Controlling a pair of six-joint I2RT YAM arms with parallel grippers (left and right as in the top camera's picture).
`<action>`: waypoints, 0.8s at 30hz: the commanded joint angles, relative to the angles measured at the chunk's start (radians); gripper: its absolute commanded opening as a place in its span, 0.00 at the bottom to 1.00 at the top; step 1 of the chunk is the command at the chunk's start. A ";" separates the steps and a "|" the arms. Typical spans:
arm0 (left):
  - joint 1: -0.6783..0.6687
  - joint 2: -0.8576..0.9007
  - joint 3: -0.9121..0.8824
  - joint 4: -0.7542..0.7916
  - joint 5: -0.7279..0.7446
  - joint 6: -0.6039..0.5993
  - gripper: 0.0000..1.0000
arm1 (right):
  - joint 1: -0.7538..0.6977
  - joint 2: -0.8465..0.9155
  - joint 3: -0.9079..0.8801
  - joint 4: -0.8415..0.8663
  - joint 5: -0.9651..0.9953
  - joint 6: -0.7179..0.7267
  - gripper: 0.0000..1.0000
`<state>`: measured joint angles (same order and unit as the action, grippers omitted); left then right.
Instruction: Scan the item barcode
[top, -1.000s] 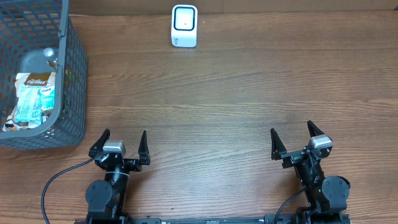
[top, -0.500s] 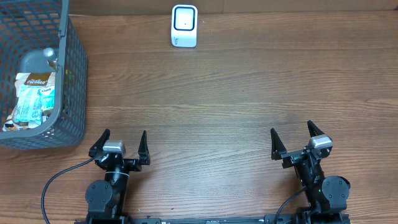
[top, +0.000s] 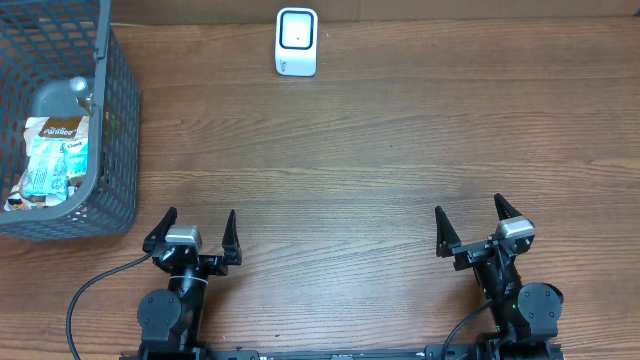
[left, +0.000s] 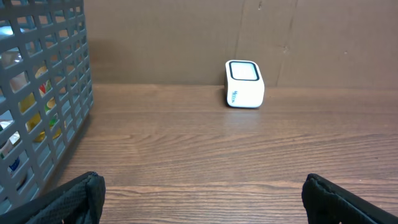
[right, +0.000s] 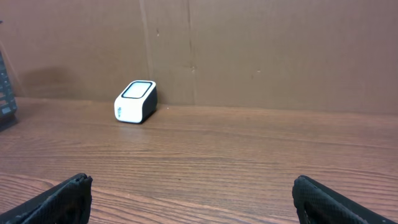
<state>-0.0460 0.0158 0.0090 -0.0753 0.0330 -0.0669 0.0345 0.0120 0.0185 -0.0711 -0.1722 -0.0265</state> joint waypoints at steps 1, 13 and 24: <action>-0.007 -0.010 -0.004 0.000 -0.007 0.022 1.00 | 0.005 -0.009 -0.011 0.005 0.003 -0.005 1.00; -0.006 -0.010 -0.004 0.053 -0.022 0.023 1.00 | 0.005 -0.009 -0.011 0.005 0.003 -0.005 1.00; -0.007 -0.010 0.087 0.098 -0.007 -0.031 1.00 | 0.005 -0.009 -0.011 0.005 0.003 -0.005 1.00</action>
<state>-0.0460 0.0158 0.0204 0.0139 0.0257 -0.0761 0.0345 0.0120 0.0185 -0.0711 -0.1722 -0.0265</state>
